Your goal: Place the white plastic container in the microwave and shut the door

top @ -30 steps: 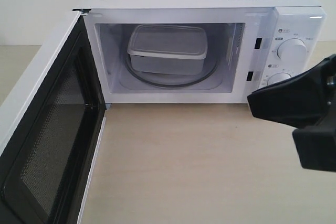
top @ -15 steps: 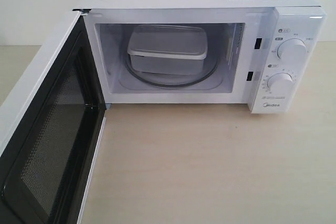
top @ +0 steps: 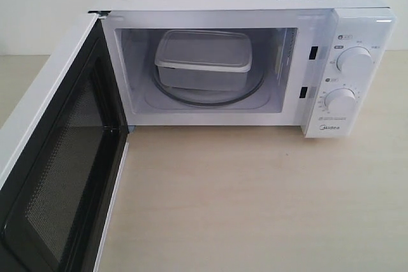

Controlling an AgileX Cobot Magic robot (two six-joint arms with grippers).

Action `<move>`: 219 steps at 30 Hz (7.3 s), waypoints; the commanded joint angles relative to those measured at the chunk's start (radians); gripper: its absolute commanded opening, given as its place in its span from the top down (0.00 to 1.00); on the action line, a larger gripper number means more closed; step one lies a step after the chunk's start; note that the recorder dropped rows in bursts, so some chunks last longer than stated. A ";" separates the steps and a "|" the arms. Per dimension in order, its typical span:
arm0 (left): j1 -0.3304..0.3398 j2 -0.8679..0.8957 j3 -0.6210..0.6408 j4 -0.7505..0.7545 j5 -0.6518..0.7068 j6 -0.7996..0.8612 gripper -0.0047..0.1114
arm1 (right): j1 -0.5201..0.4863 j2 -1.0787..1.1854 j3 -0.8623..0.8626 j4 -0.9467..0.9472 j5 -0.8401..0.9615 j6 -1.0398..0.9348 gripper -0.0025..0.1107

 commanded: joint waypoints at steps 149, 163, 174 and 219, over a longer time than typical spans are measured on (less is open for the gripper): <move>-0.185 1.216 -0.701 -1.071 0.476 1.131 0.92 | -0.006 -0.061 0.205 -0.359 0.171 0.325 0.98; -0.185 1.216 -0.701 -1.068 0.473 1.131 0.92 | -0.006 -0.061 0.205 -0.359 0.171 0.325 0.98; -0.185 1.216 -0.701 -1.066 0.471 1.131 0.92 | -0.006 -0.061 0.205 -0.359 0.136 0.325 0.98; -0.185 1.216 -0.701 -1.074 0.455 1.131 0.92 | -0.006 0.297 -0.389 -2.145 -0.507 2.004 0.98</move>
